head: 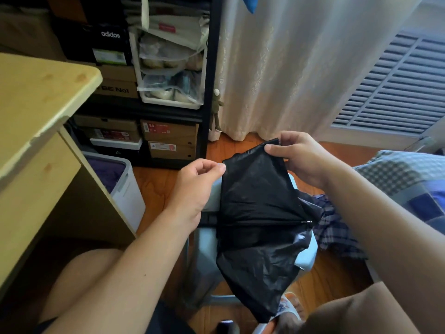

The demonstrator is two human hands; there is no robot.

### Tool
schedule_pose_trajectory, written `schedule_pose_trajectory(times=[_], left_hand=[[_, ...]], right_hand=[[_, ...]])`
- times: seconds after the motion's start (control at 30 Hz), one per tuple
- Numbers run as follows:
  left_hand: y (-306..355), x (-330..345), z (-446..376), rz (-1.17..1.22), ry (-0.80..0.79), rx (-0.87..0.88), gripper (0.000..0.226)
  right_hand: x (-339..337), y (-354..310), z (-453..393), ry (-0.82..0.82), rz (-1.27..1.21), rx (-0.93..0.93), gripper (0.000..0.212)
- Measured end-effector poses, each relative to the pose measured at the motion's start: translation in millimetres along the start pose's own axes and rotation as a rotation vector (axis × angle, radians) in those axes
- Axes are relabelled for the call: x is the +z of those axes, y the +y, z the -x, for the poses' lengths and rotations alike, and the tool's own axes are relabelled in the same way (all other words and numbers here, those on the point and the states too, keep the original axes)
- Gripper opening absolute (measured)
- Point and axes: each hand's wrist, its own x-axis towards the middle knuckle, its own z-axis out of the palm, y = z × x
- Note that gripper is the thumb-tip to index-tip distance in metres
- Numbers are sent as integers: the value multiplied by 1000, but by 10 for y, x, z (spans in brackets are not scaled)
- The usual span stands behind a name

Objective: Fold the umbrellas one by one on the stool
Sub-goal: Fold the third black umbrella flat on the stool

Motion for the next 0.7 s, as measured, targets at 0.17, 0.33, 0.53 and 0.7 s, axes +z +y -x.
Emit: schedule_pose_trajectory(times=[0.17, 0.33, 0.53, 0.7], left_hand=[[0, 10, 20, 72, -76, -129, 12], [13, 82, -160, 184, -115, -178, 12], [-212, 149, -314, -194, 140, -73, 12], [-238, -78, -64, -758, -187, 295, 12]], right_hand=[[-14, -34, 37, -41, 3, 20, 32], [-9, -3, -20, 2, 44, 72, 9], [70, 212, -390, 236, 437, 67, 29], [42, 562, -773, 121, 810, 220, 23]])
